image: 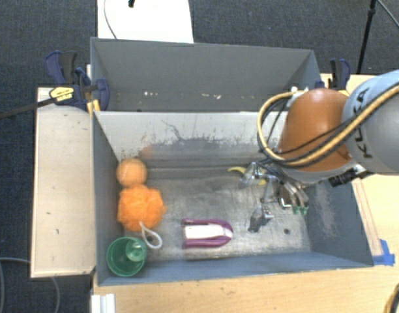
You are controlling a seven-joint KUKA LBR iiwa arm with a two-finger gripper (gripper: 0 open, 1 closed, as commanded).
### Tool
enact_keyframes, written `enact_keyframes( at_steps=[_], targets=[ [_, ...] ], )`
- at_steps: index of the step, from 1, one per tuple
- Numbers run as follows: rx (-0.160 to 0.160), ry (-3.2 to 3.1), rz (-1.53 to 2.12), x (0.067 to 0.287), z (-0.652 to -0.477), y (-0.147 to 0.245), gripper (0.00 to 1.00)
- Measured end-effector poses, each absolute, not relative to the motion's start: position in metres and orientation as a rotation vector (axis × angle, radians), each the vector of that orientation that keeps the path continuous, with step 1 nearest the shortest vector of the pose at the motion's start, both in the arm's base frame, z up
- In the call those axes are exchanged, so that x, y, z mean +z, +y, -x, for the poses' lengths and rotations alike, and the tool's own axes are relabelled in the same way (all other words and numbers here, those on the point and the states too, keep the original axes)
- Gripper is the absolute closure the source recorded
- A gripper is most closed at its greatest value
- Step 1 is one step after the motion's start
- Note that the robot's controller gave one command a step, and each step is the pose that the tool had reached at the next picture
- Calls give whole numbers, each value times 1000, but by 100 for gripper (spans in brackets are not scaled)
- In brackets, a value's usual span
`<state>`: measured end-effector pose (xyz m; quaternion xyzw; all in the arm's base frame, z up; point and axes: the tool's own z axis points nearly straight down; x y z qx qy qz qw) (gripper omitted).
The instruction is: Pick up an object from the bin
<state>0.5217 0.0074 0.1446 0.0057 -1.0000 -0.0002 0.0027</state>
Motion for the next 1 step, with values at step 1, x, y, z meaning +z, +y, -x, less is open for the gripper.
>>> enact_keyframes(
  at_steps=[1],
  targets=[
    [-1, -3144, -17, 148, -524, 7, 0]
  ],
)
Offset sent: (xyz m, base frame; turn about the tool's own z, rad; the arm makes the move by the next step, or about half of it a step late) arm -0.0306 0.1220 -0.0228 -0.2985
